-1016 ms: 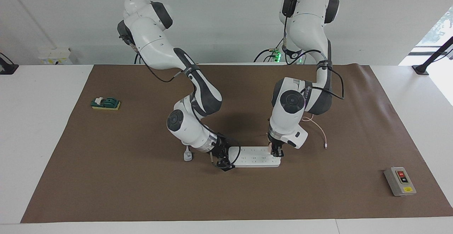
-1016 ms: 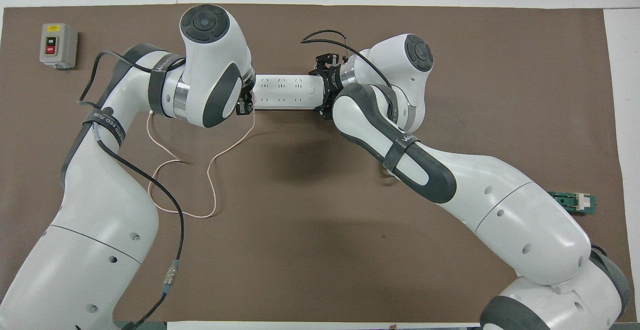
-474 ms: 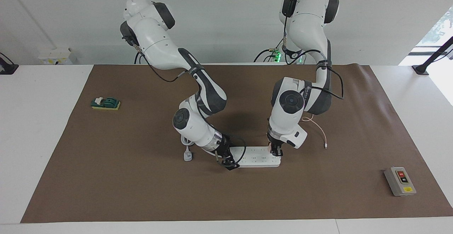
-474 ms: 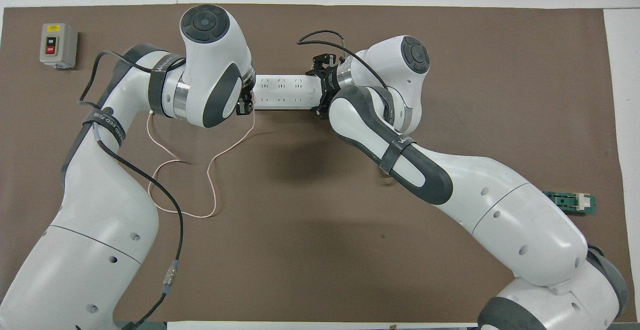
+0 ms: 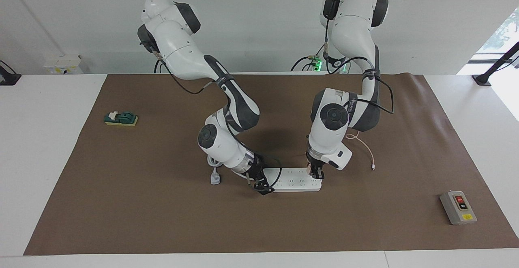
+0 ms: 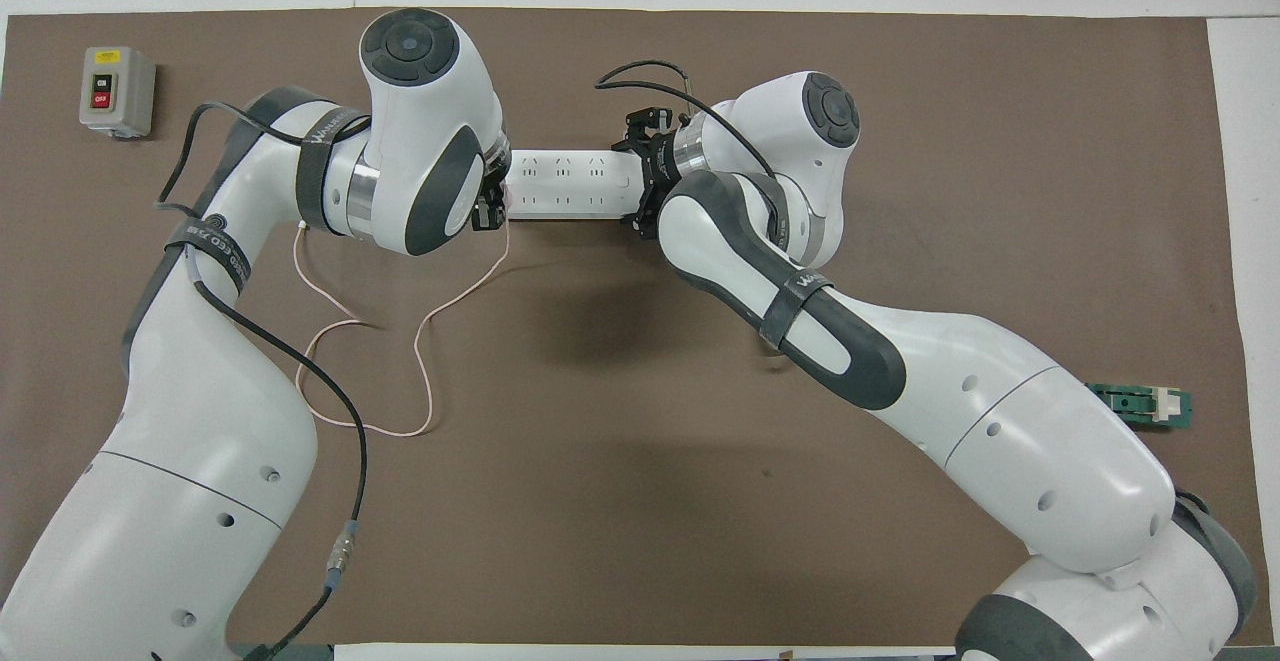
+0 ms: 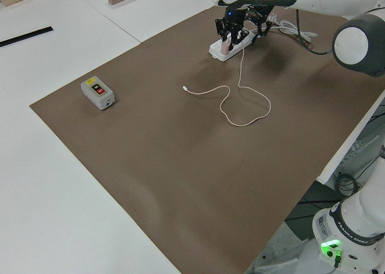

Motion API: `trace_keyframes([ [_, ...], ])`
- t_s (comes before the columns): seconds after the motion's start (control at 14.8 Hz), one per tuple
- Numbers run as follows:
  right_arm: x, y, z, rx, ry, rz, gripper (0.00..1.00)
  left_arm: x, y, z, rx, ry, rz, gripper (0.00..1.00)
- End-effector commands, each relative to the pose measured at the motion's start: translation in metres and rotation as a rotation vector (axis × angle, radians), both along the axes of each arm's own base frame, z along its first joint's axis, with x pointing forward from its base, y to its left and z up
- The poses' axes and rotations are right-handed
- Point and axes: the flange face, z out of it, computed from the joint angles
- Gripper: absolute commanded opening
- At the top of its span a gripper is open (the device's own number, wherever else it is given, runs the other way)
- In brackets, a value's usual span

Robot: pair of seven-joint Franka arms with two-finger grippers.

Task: Unplug charger and place it aside
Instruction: 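Pull the pink charger out of the strip with the left gripper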

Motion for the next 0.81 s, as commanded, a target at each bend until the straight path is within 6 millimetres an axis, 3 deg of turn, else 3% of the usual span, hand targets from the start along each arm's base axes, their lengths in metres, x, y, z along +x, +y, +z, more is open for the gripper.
trace_keyframes([
  [0.0, 0.0, 0.005, -0.004, 0.015, -0.004, 0.011, 0.0, 0.013, 0.016, 0.039, 0.032, -0.011, 0.023, 0.0],
  [0.27, -0.001, 0.008, -0.004, 0.016, -0.002, 0.014, 0.0, 0.01, 0.018, 0.068, 0.025, -0.022, 0.026, 0.0],
  [0.54, -0.001, 0.008, -0.004, 0.017, -0.006, 0.013, 0.0, 0.008, 0.012, 0.071, 0.022, -0.032, -0.01, 0.0],
  [0.74, -0.005, 0.012, -0.005, 0.014, 0.003, 0.022, 0.04, 0.001, 0.009, 0.081, 0.019, -0.026, -0.172, 0.0],
])
